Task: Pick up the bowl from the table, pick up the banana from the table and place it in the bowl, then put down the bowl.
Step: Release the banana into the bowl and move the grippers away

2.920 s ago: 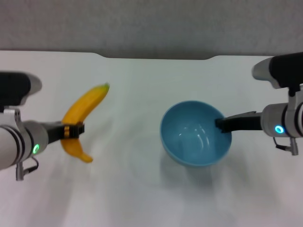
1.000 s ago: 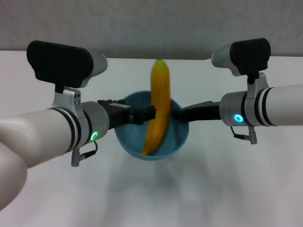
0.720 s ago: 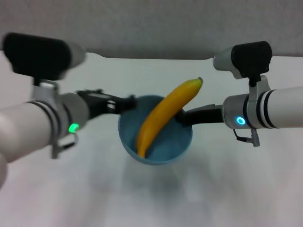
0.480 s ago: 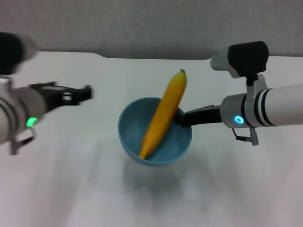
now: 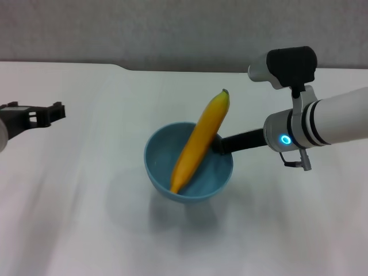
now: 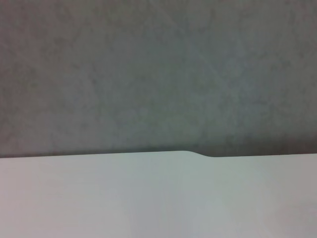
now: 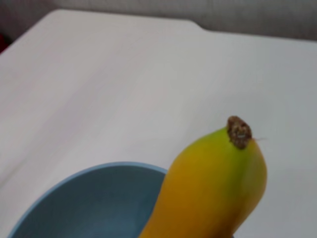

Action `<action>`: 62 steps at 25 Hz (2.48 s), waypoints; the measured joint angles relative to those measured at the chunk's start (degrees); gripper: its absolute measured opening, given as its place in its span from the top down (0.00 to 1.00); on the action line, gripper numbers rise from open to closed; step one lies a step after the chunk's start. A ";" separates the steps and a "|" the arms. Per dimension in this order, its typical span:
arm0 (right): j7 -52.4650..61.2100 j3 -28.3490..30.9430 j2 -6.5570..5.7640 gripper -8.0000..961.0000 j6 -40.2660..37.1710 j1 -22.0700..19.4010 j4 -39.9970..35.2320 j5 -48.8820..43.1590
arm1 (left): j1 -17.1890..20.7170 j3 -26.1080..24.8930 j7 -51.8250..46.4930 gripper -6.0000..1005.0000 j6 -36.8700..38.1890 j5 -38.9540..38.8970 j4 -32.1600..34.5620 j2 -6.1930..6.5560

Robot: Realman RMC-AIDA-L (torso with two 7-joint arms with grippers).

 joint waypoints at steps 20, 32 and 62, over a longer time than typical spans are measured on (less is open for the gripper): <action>0.03 1.46 0.31 0.95 0.66 11.86 -16.01 0.38 | 1.00 -4.14 -0.14 0.10 -2.05 0.08 2.31 -0.10; 0.06 1.51 0.69 0.95 0.18 9.87 -17.89 0.51 | 1.05 -4.11 -0.28 0.10 -3.15 -0.18 3.47 -0.15; 0.11 1.53 0.67 0.89 -0.55 7.64 -17.91 0.52 | 0.77 -3.38 -0.53 0.10 -4.69 -0.55 4.99 -0.24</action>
